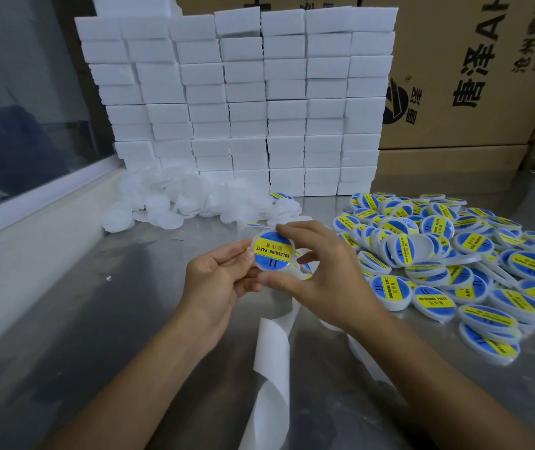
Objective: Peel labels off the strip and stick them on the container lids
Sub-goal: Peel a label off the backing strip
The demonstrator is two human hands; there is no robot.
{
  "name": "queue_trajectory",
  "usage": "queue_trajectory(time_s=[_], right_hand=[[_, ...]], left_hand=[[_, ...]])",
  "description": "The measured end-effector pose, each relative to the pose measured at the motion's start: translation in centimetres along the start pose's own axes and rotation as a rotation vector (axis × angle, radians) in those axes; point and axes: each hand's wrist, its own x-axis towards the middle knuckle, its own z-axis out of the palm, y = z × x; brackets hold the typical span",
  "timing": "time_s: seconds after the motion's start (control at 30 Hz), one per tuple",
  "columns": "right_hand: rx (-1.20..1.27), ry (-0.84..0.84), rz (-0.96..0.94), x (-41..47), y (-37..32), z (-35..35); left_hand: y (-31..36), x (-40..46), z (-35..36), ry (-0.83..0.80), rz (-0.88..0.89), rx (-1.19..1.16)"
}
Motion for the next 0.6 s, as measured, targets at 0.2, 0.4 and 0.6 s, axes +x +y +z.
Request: queue_trajectory(time_s=[0.2, 0.4, 0.6], right_hand=[[-0.138, 0.007, -0.051, 0.1, 0.3, -0.7], [-0.301, 0.192, 0.105, 1.2, 3.3, -3.8], [-0.606, 0.369, 0.427, 0.5, 8.1, -7.7]], left_hand=[[-0.1, -0.2, 0.1, -0.076, 0.004, 0.033], [-1.8, -0.2, 0.1, -0.022, 0.226, 0.565], [-3.1, -0.7, 0.0, -0.205, 0.29, 0.976]])
